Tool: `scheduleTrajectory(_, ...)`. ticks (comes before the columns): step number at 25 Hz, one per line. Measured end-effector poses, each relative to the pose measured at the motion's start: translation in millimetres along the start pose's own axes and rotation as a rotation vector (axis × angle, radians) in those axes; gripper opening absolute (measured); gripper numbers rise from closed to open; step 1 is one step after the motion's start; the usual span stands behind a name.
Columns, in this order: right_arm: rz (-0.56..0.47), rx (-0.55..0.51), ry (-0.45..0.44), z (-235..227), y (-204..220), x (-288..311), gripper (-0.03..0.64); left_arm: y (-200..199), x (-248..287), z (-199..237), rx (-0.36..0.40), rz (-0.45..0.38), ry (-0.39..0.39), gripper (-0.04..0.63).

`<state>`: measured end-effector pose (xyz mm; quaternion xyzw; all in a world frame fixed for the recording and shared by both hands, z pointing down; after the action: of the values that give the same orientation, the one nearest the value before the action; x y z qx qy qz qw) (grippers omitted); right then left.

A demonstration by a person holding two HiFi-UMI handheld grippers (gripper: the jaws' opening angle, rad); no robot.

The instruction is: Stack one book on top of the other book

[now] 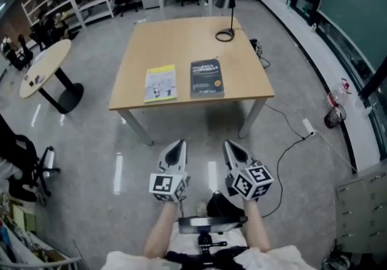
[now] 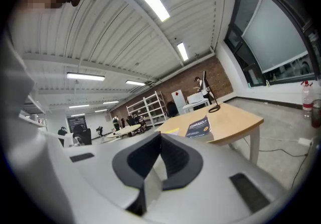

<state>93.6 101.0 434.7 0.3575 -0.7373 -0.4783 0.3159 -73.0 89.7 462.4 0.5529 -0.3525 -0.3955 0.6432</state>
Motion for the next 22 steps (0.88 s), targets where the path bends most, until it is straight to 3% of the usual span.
scheduleTrajectory(6,0.027,0.017,0.006,-43.3,-8.5,64.6,0.002,7.1,67.0,31.7,-0.014,0.02,-0.005,0.009)
scheduleTrajectory(15,0.067,-0.009,-0.031,-123.2,-42.9,169.8,0.002,8.0,208.7,63.6,0.003,0.04,-0.008,0.009)
scheduleTrajectory(22,0.1,0.028,-0.031,-164.4,-49.3,228.1,0.002,28.8,268.0,80.4,0.003,0.104,-0.024,0.009)
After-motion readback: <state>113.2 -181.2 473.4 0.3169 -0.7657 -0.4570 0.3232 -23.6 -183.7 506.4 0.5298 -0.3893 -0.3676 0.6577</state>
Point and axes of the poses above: the fingertips, and each gripper's own axes: x forward along the fingers, z to its left, y out of its underside, the point moved 2 cm from there along -x, backward along the fingers, and after that the axes turned 1 degree about z, right-handed, at the moved point
